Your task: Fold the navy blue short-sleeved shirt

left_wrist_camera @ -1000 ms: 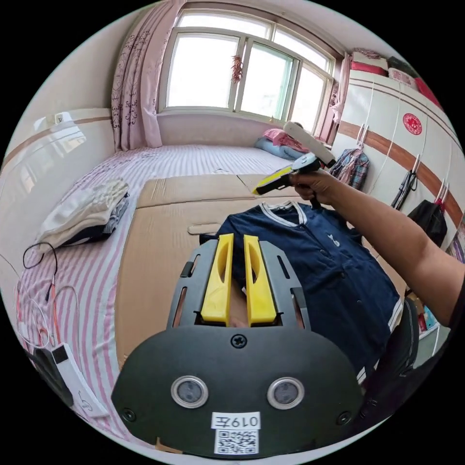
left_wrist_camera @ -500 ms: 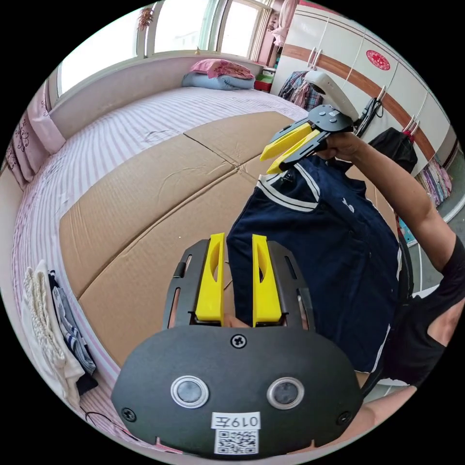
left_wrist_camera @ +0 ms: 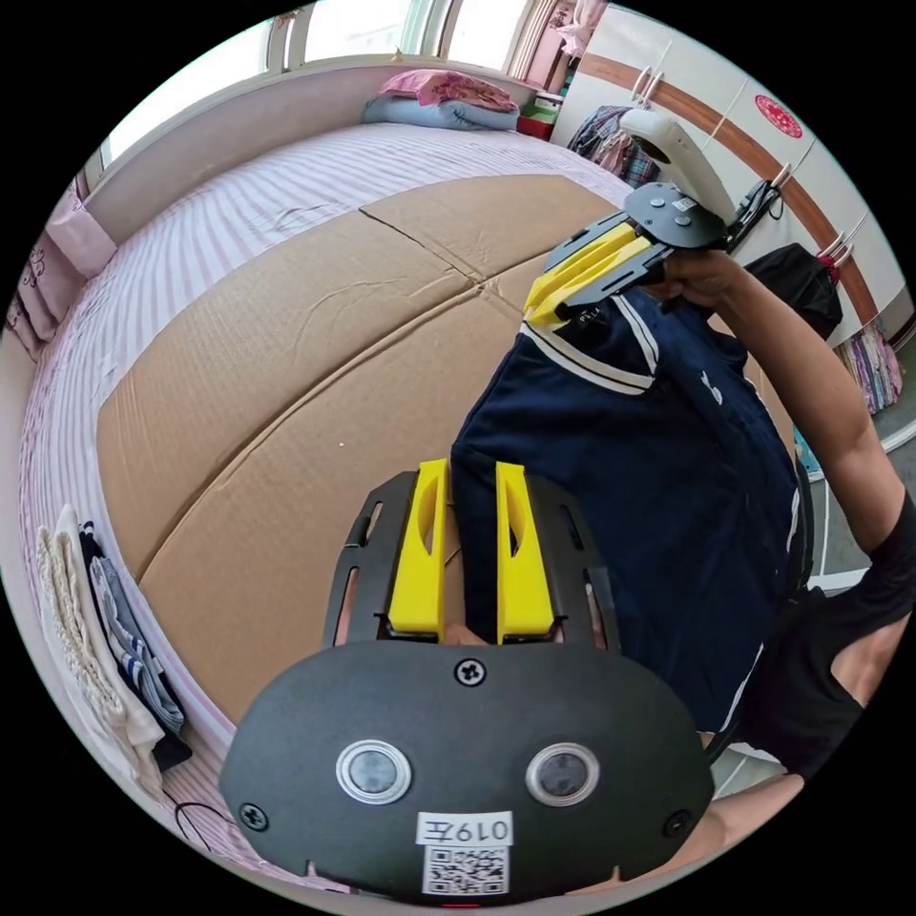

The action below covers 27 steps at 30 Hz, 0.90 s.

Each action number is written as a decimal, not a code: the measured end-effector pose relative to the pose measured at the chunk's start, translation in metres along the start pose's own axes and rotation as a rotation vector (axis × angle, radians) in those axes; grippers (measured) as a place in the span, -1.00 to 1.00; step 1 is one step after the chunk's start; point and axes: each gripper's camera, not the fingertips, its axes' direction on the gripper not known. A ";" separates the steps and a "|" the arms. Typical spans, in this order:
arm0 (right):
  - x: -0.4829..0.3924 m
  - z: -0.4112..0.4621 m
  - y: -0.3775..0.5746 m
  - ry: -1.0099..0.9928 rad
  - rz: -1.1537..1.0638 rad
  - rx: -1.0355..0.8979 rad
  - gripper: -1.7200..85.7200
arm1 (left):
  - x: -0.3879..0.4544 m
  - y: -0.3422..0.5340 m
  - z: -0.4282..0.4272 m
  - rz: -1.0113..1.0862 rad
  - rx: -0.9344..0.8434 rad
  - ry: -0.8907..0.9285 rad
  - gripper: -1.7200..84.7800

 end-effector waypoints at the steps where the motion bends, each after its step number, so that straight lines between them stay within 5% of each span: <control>1: -0.013 -0.008 -0.002 0.011 -0.015 0.001 -0.95 | -0.001 -0.002 0.001 -0.007 -0.002 0.013 -0.87; 27: -0.211 -0.152 -0.052 0.153 0.165 0.010 -0.97 | 0.027 -0.068 0.024 -0.174 -0.032 -0.280 -0.91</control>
